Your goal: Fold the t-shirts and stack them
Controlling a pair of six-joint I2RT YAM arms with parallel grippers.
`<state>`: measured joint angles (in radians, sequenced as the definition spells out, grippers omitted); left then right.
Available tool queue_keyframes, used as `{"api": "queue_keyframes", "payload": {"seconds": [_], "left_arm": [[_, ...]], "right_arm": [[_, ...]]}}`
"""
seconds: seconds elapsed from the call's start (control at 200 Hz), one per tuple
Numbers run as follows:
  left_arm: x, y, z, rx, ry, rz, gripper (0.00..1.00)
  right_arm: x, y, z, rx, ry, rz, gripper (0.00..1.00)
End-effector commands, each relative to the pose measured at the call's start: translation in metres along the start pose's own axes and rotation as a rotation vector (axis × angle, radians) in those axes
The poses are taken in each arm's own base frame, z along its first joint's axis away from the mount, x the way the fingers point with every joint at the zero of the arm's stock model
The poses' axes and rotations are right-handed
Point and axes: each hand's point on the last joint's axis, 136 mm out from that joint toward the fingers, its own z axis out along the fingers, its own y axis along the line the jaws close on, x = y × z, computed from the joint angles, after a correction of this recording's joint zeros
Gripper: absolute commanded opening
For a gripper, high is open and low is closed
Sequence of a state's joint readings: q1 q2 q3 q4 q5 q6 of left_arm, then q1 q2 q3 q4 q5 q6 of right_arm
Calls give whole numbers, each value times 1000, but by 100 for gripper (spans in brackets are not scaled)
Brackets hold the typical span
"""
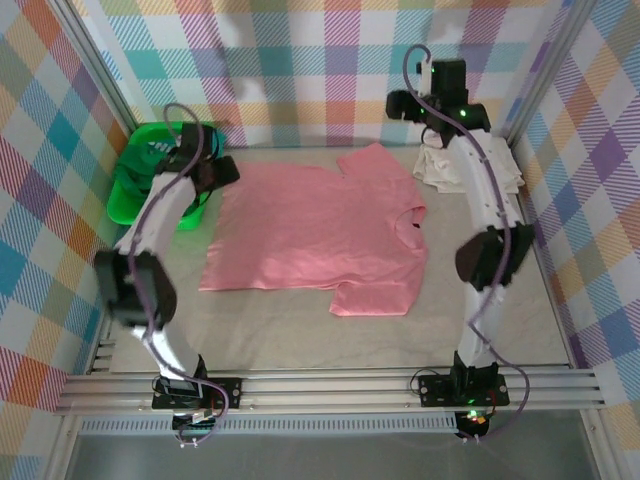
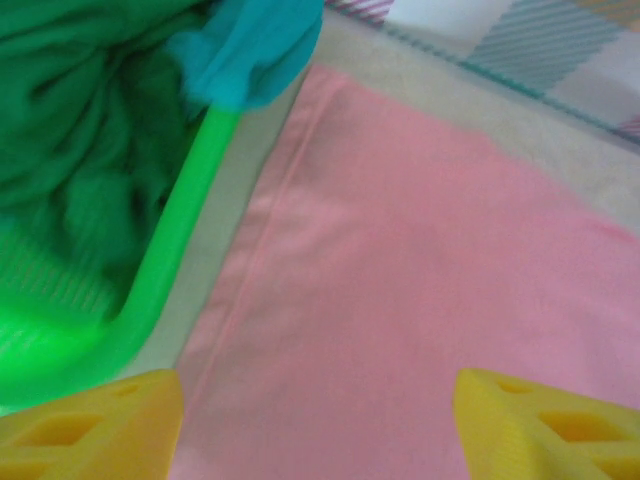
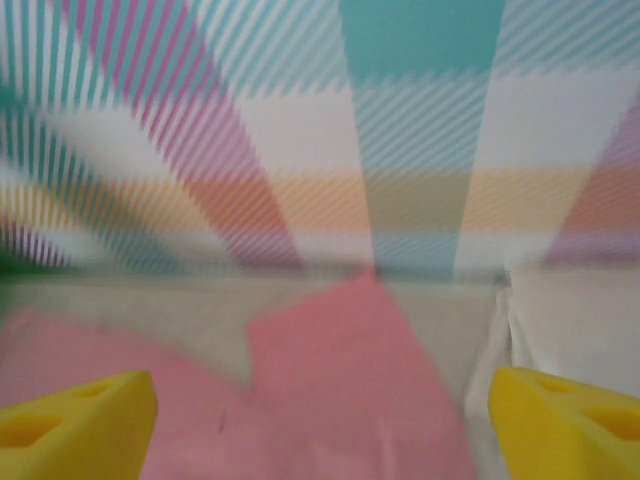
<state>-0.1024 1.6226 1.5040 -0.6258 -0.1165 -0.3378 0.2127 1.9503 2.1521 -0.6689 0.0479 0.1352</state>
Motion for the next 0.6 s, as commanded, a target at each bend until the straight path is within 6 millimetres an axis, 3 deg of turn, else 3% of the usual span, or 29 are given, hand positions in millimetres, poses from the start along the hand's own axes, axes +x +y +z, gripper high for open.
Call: {"api": "queue_keyframes", "payload": {"seconds": [0.0, 0.11, 0.24, 0.315, 0.435, 0.595], "left_arm": [[26, 8, -41, 65, -73, -76, 68], [103, 38, -31, 14, 109, -58, 68], [164, 62, -13, -44, 290, -46, 68], [178, 73, -1, -53, 322, -93, 68], [192, 83, 15, -66, 353, -151, 67], [200, 103, 24, -127, 389, -190, 65]], "right_arm": [[55, 40, -59, -95, 18, 63, 89], [144, 29, -77, -84, 165, 175, 87], [237, 1, -99, 16, 328, 220, 88], [276, -10, -115, 51, 414, 273, 88], [326, -2, -125, -12, 548, 350, 88], [358, 4, -132, -77, 585, 444, 86]]}}
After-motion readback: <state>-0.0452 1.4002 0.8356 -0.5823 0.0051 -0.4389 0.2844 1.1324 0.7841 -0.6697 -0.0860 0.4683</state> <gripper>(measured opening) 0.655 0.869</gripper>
